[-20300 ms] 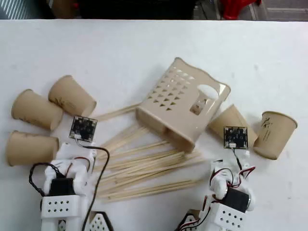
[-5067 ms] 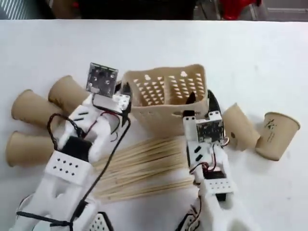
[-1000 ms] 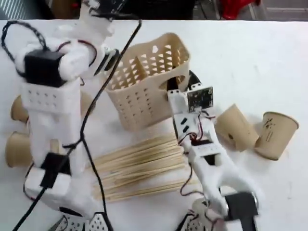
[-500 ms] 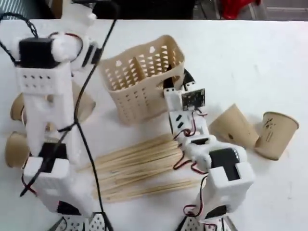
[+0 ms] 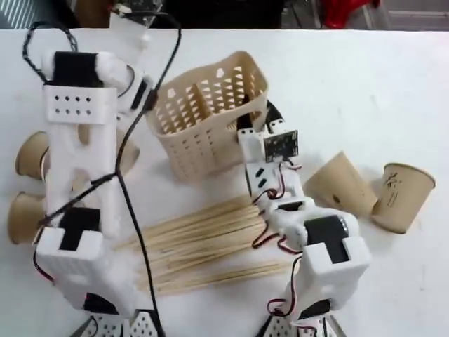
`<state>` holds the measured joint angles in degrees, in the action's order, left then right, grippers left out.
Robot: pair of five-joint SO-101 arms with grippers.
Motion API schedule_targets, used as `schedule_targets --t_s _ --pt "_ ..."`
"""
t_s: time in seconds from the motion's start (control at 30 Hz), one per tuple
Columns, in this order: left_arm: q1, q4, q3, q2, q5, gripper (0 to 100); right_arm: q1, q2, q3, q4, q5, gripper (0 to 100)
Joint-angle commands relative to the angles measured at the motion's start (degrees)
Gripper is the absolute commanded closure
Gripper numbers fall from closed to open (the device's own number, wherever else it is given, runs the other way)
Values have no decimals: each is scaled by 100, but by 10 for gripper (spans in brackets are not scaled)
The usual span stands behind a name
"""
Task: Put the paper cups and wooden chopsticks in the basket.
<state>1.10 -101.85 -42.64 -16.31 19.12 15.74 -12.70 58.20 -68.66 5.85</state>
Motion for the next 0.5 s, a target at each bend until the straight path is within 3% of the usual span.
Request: schedule_targets --t_s 0.0,0.17,0.37,0.47 --pt "-303 580 958 13 -35 811 -110 92 35 -189 26 981" --pt "-462 2119 2198 22 -79 987 13 171 484 -171 26 968" --pt "-303 2848 2567 22 -88 978 13 699 1213 286 -18 663" --pt "-224 2945 2549 31 -97 978 40 1024 1371 1042 -26 597"
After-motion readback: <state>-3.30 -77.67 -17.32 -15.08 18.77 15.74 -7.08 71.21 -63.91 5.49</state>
